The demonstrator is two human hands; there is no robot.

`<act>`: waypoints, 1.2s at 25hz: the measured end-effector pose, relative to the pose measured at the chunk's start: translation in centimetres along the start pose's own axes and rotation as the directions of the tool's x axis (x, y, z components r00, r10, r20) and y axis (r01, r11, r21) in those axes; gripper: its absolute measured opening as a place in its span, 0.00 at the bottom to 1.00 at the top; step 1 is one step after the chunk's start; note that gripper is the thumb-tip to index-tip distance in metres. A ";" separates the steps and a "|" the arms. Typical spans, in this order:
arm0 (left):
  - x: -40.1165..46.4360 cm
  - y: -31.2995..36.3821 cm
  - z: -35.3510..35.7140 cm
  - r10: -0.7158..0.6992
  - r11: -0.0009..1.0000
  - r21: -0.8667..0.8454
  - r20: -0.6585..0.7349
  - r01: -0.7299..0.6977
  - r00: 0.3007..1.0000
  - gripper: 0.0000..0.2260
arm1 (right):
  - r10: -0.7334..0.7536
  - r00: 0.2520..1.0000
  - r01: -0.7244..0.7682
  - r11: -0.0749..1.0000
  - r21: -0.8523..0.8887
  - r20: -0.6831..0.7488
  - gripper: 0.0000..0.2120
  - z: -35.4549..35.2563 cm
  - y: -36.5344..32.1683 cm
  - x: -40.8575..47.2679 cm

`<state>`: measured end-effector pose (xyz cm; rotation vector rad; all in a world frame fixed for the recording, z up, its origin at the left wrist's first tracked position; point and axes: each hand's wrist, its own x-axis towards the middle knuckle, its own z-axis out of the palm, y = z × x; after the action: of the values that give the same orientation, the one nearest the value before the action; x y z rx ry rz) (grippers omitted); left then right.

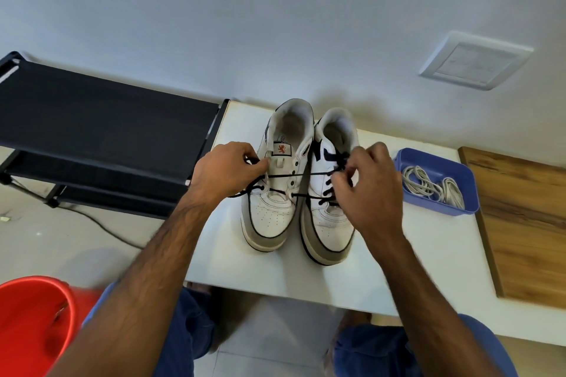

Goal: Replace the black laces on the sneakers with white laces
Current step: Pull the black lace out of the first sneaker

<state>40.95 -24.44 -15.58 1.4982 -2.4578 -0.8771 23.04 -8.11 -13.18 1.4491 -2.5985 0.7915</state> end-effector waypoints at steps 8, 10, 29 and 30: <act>-0.1 -1.1 -1.0 0.113 0.993 -0.049 0.050 -0.111 0.992 0.11 | -0.259 0.953 0.261 0.965 0.009 0.158 0.16 2.4 -2.3 -0.6; 0.1 -2.1 -1.6 0.119 0.990 0.067 0.083 -0.125 0.989 0.07 | -0.292 0.935 0.304 0.952 -0.035 0.201 0.13 3.8 -3.3 -0.4; -0.1 -1.7 -0.8 0.309 0.943 0.134 -0.024 -0.304 0.951 0.09 | -0.255 0.952 0.232 0.961 0.148 0.167 0.04 5.0 -3.4 1.0; -0.1 -1.3 -0.5 0.338 0.941 0.059 -0.082 -0.334 0.938 0.11 | -0.238 0.957 0.189 0.944 0.269 0.165 0.04 4.9 -3.0 1.0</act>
<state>42.17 -25.00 -15.88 1.0527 -2.5708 -0.6761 25.83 -12.39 -15.92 1.9333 -2.4805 1.0265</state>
